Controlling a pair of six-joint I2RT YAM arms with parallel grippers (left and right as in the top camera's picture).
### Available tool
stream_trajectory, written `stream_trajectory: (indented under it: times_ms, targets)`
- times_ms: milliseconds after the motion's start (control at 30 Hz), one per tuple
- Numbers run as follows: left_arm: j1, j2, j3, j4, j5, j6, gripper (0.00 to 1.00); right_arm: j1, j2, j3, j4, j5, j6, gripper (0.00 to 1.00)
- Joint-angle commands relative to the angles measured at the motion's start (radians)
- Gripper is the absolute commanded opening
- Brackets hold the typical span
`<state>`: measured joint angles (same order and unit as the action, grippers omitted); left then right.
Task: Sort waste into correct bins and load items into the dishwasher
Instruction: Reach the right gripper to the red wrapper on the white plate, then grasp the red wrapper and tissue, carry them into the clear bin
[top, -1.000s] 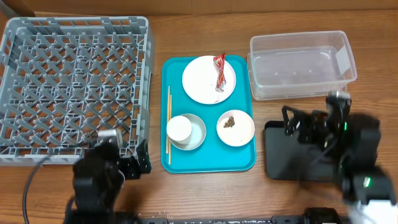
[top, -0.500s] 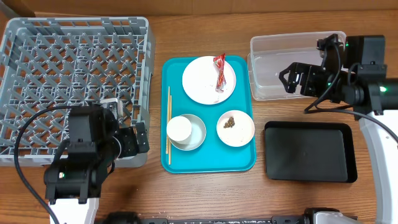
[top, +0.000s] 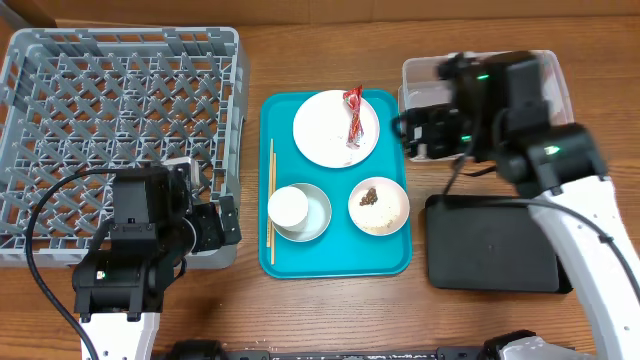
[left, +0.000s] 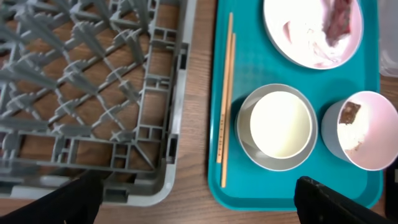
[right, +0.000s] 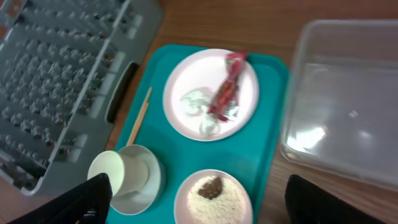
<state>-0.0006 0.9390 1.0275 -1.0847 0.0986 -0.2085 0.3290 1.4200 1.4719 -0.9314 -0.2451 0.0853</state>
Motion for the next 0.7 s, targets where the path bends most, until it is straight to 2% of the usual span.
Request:
stream_trajectory:
  times_ms: [0, 167, 333, 500, 667]
  targets:
    - [0.023, -0.005, 0.056, -0.035, -0.091, -0.069, 1.00, 0.078, 0.083, 0.093, 0.016, 0.103, 0.000, 0.92]
    - [0.156, -0.005, 0.135, -0.084, -0.121, -0.069, 1.00, 0.127, 0.269, 0.237, 0.062, 0.143, 0.000, 0.93]
    - [0.253, 0.002, 0.137, -0.093, -0.112, -0.096, 1.00, 0.127, 0.416, 0.250, 0.175, 0.166, 0.059, 0.93]
    - [0.272, 0.014, 0.137, -0.087, -0.105, -0.106, 1.00, 0.127, 0.556, 0.250, 0.246, 0.180, 0.099, 0.86]
    - [0.272, 0.030, 0.137, -0.086, -0.105, -0.106, 1.00, 0.127, 0.671, 0.250, 0.266, 0.222, 0.209, 0.82]
